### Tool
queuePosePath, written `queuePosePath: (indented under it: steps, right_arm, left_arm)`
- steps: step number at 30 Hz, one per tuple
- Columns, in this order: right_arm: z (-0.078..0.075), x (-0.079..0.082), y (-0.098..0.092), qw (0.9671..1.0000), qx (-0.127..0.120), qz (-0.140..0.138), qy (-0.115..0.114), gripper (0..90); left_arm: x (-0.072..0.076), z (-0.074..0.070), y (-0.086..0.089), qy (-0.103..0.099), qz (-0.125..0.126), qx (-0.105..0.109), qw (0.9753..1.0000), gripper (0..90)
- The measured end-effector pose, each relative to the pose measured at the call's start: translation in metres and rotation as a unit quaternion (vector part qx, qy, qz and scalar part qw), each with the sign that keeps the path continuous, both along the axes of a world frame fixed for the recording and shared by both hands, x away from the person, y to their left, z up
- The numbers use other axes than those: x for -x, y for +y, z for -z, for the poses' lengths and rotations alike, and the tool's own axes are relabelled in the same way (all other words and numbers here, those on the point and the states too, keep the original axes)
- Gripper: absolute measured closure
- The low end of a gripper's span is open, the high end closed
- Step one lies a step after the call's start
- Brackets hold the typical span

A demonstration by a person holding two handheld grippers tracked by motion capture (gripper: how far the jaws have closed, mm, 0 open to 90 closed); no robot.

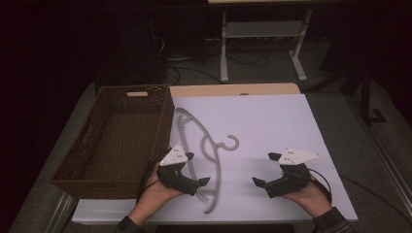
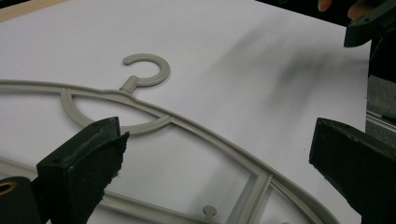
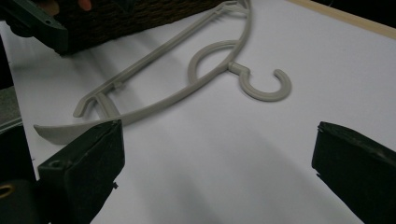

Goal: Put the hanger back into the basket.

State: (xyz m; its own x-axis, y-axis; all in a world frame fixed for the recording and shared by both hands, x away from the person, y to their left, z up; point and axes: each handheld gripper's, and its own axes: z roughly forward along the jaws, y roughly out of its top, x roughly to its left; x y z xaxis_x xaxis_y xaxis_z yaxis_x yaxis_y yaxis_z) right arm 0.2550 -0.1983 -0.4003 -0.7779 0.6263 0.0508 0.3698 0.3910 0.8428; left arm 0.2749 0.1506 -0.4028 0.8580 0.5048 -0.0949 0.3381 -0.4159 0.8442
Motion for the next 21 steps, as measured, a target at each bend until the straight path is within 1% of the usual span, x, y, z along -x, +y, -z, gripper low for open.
queuePosePath:
  steps: [2,3,5,6,7,8,9,10,11,12,13,14,15,16,17,18,19,20,21]
  right_arm:
    - [0.001,-0.003,0.012,0.9999,0.004,-0.012,0.003,2.0]
    - [0.001,-0.003,0.012,0.9999,0.004,-0.012,0.003,2.0]
    - [0.003,-0.005,0.019,0.9998,0.008,-0.019,0.009,2.0]
    - [0.005,-0.005,0.025,0.9995,0.013,-0.026,0.014,2.0]
    - [0.005,-0.005,0.025,0.9995,0.013,-0.026,0.014,2.0]
    - [0.006,-0.006,0.031,0.9992,0.016,-0.033,0.017,2.9]
    - [0.006,-0.006,0.031,0.9992,0.016,-0.033,0.017,2.9]
    - [0.007,-0.005,0.037,0.9987,0.016,-0.042,0.022,4.9]
    - [0.007,-0.005,0.037,0.9987,0.016,-0.042,0.022,4.9]
    - [0.007,-0.004,0.044,0.9981,0.017,-0.054,0.027,6.8]
    - [0.007,-0.004,0.044,0.9981,0.017,-0.054,0.027,6.8]
    - [0.009,-0.004,0.052,0.9969,0.018,-0.066,0.039,11.0]
    - [0.009,-0.004,0.052,0.9969,0.018,-0.066,0.039,11.0]
    - [0.011,-0.004,0.059,0.9960,0.019,-0.074,0.046,13.0]
    - [0.011,-0.004,0.059,0.9960,0.019,-0.074,0.046,13.0]
    - [0.015,-0.005,0.066,0.9947,0.022,-0.083,0.058,14.2]
    - [0.015,-0.005,0.066,0.9947,0.022,-0.083,0.058,14.2]
    - [0.018,-0.006,0.072,0.9934,0.027,-0.089,0.066,16.7]
    - [0.018,-0.006,0.072,0.9934,0.027,-0.089,0.066,16.7]
  left_arm:
    - [0.000,-0.001,0.000,0.000,-0.001,0.003,1.0000,2.5]
    - [0.000,-0.001,0.000,0.000,-0.001,0.003,1.0000,2.5]
    - [-0.001,-0.001,0.001,0.001,-0.002,0.006,1.0000,2.5]
    - [-0.001,-0.001,0.001,0.002,-0.001,0.007,1.0000,2.5]
    - [-0.001,-0.001,0.001,0.002,-0.001,0.007,1.0000,2.5]
    - [0.000,-0.001,0.001,0.003,0.000,0.006,1.0000,2.5]
    - [0.000,-0.001,0.001,0.003,0.000,0.006,1.0000,2.5]
    - [0.000,-0.001,0.001,0.003,0.000,0.006,1.0000,2.5]
    - [0.000,-0.001,0.001,0.003,0.000,0.006,1.0000,2.5]
    - [0.000,-0.001,0.001,0.003,0.000,0.007,1.0000,2.5]
    - [0.000,-0.001,0.001,0.004,-0.001,0.006,1.0000,2.5]
    - [0.000,-0.001,0.001,0.004,-0.002,0.007,1.0000,2.5]
    - [0.000,-0.001,0.001,0.004,-0.002,0.007,1.0000,2.5]
    - [0.000,-0.001,0.001,0.005,-0.002,0.008,1.0000,2.5]
    - [0.000,-0.001,0.001,0.005,-0.002,0.008,1.0000,2.5]
    - [0.000,-0.001,0.001,0.005,-0.002,0.008,1.0000,2.5]
    - [0.000,-0.001,0.001,0.006,-0.002,0.008,1.0000,2.5]
    - [0.000,-0.001,0.001,0.006,-0.003,0.007,1.0000,2.5]
    - [0.000,-0.001,0.001,0.006,-0.003,0.007,1.0000,2.6]
